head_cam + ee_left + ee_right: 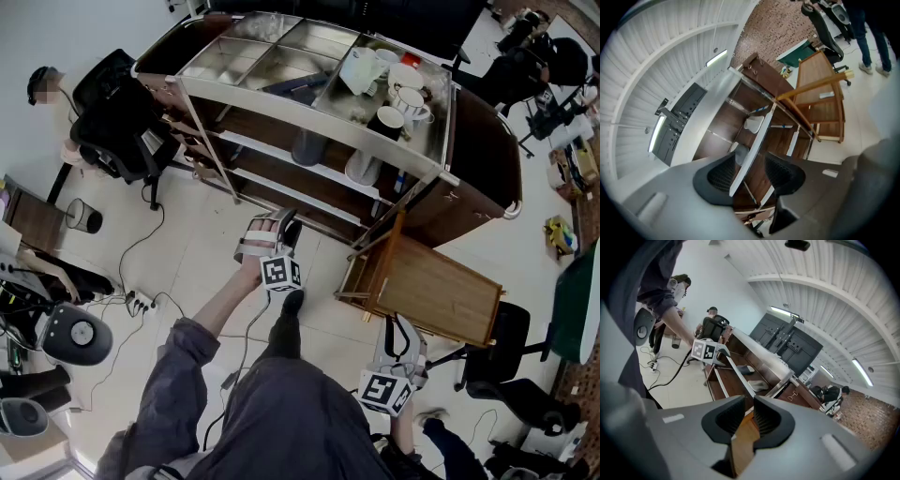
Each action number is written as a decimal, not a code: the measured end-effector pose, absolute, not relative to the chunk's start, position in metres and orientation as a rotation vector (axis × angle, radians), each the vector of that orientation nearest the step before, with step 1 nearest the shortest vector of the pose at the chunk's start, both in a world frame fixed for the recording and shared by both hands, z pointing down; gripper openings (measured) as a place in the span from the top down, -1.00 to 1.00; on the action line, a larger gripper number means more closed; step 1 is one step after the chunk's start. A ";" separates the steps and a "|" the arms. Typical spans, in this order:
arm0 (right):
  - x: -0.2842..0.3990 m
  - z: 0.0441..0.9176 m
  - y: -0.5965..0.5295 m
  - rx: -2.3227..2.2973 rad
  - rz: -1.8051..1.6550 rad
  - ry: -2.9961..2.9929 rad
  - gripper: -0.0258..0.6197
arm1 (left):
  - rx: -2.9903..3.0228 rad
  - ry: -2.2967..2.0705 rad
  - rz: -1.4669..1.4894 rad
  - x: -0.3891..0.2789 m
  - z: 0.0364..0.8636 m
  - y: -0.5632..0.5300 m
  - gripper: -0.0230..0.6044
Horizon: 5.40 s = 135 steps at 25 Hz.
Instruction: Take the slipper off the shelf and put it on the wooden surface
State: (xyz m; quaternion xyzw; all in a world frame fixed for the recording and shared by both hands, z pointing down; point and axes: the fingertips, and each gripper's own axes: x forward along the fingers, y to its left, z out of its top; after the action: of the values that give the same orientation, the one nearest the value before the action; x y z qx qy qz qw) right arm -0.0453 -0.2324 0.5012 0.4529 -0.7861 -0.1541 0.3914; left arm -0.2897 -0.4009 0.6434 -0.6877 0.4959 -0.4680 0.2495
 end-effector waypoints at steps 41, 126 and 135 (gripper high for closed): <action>0.104 0.520 -0.140 1.464 -0.198 -1.839 0.86 | -1.682 1.397 -1.388 -0.252 0.641 -0.279 0.67; 0.153 0.540 0.246 1.305 -0.234 -2.041 0.92 | -2.534 1.155 -0.929 0.070 0.564 0.265 0.88; 0.151 0.545 0.254 1.284 -0.204 -2.052 0.92 | -2.504 1.162 -0.939 0.070 0.562 0.270 0.87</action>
State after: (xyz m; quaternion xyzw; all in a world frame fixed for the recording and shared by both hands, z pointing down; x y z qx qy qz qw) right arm 0.1515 0.2544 0.5446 0.4955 -0.7916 -0.0789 0.3488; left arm 0.0702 0.2701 0.5625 -0.8533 0.3959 -0.3200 0.1128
